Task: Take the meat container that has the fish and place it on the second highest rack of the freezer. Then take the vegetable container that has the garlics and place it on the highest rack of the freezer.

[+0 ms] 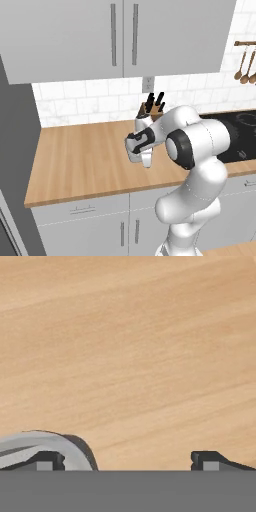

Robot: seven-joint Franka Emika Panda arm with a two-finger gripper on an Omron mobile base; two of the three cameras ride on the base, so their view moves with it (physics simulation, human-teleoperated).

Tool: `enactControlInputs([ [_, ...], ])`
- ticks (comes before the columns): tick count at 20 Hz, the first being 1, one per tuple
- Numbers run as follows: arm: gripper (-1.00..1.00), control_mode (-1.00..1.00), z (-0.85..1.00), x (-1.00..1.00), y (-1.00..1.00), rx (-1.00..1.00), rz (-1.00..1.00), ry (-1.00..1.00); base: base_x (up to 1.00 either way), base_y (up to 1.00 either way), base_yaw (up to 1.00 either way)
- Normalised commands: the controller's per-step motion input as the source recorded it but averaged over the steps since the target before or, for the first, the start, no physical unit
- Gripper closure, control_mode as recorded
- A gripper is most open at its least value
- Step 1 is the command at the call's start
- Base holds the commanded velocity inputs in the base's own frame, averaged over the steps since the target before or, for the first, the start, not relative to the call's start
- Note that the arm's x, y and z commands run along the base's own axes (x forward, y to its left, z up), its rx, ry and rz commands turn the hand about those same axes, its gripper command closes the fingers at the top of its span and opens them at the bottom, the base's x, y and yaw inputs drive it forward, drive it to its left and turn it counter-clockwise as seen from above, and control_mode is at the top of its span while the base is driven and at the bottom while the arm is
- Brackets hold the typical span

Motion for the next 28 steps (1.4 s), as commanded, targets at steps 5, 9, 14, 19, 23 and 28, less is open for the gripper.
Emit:
enactControlInputs([
  [5, 1.00, -1.00, -0.25, 0.13, 0.00, 0.00, 0.00, 0.29, 0.00, 0.00, 0.00],
  [9, 1.00, -1.00, -0.19, -0.28, 0.00, 0.00, 0.00, -0.04, 0.00, 0.00, 0.00],
  [14, 1.00, -1.00, -0.01, -0.37, 0.00, 0.00, 0.00, -0.23, 0.00, 0.00, 0.00],
  [19, 1.00, -1.00, 0.00, -0.14, 0.00, 0.00, 0.00, -0.08, 0.00, 0.00, 0.00],
  [23, 1.00, -1.00, 0.42, -0.22, 0.00, 0.02, 0.01, 0.00, 0.00, 0.00, 0.00],
  [28, 1.00, -1.00, 1.00, -0.36, 0.00, 0.11, 0.07, 0.00, 0.00, 0.00, 0.00],
])
